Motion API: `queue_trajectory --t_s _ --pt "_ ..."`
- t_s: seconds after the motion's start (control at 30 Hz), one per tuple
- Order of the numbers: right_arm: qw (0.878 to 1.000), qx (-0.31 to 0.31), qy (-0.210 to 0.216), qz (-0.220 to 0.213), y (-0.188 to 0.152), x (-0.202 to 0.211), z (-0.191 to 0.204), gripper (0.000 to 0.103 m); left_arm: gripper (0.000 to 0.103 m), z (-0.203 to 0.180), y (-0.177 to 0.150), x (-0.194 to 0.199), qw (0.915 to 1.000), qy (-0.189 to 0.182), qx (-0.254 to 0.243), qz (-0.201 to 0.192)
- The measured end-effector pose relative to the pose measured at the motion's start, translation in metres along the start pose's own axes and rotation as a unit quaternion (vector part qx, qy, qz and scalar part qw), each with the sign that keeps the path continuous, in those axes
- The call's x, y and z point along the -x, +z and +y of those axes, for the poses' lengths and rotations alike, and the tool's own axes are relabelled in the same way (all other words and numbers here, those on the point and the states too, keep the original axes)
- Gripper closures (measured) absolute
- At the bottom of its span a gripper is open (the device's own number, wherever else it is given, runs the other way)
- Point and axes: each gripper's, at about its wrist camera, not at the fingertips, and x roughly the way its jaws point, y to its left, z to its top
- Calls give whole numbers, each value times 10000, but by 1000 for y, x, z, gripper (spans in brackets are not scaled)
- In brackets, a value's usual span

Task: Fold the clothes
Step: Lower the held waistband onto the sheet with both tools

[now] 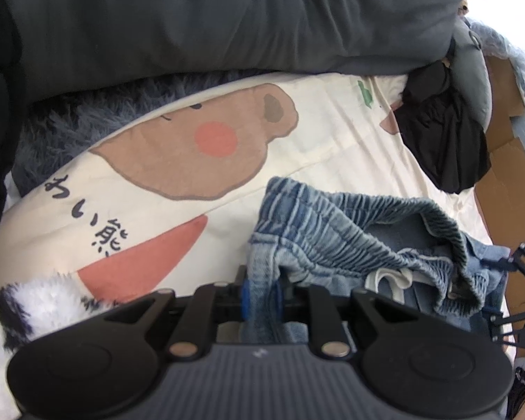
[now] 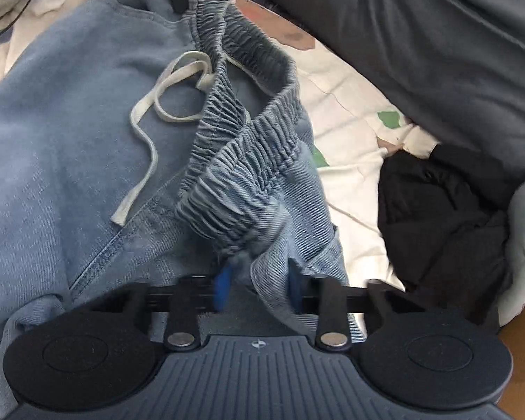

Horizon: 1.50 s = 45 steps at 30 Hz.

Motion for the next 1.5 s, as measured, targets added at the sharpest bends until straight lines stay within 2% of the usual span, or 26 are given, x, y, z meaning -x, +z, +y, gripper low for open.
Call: queue_trajectory --t_s 0.2,0.4,0.67,0.77,0.97,1.37,1.5 --pt "9920 -1189 -202 -368 -1 19 -47 91 90 -4 -5 11 9997 25 -180 -180" --pt "9687 -2391 -274 -602 5 23 -93 91 90 -13 -2 20 9992 155 -350 -101" --pt "9403 -3338 -296 -601 10 -2 -141 92 91 -16 1 21 9996 26 -193 -192" --pt "9358 -3441 -312 -705 20 -5 -148 93 91 -19 5 24 9997 57 -165 -180" --pt "9370 -3381 -452 -761 47 -5 -170 93 92 -25 15 43 9984 102 -138 -539" --pt "9470 -3018 -749 -801 126 -6 -200 93 92 -11 43 71 9941 234 -12 -1061" --pt "9461 -3007 -835 -862 147 -5 -210 93 92 -4 56 73 9932 295 -115 -1117"
